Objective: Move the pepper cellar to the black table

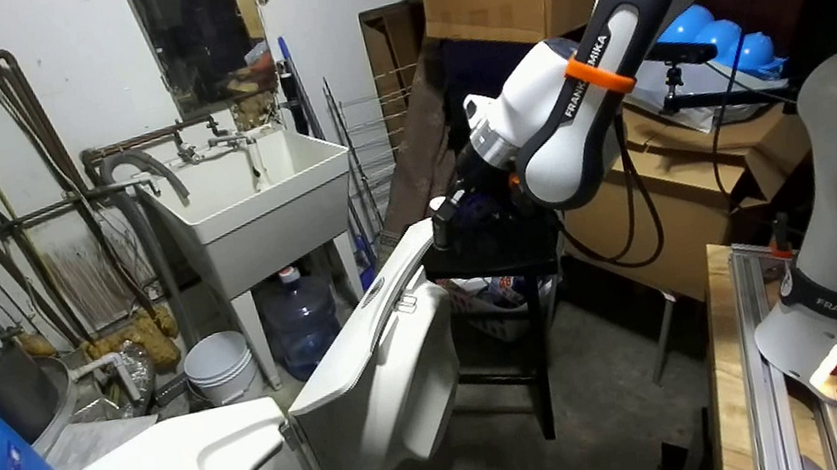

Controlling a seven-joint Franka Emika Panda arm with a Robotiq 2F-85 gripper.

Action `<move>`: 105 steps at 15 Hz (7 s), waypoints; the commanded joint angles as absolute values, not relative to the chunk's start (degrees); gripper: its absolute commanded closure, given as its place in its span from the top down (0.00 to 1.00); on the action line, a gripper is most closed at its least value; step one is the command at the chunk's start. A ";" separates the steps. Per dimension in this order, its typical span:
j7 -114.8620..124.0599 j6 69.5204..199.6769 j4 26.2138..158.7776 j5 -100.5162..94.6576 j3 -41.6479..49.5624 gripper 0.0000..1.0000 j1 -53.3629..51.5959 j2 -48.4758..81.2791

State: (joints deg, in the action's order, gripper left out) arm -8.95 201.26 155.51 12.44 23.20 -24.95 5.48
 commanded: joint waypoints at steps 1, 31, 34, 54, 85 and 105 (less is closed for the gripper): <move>-9.31 202.75 157.20 14.80 23.70 0.45 -25.35 5.42; 10.25 177.17 114.86 13.99 21.37 0.20 13.86 39.96; 11.83 169.32 104.84 14.01 19.17 0.20 15.16 45.73; 19.32 161.28 79.58 7.05 22.79 0.45 13.04 63.80; 16.19 172.67 67.00 8.47 16.75 0.98 13.62 77.26; 12.20 215.48 108.61 -1.17 21.32 1.00 10.44 46.39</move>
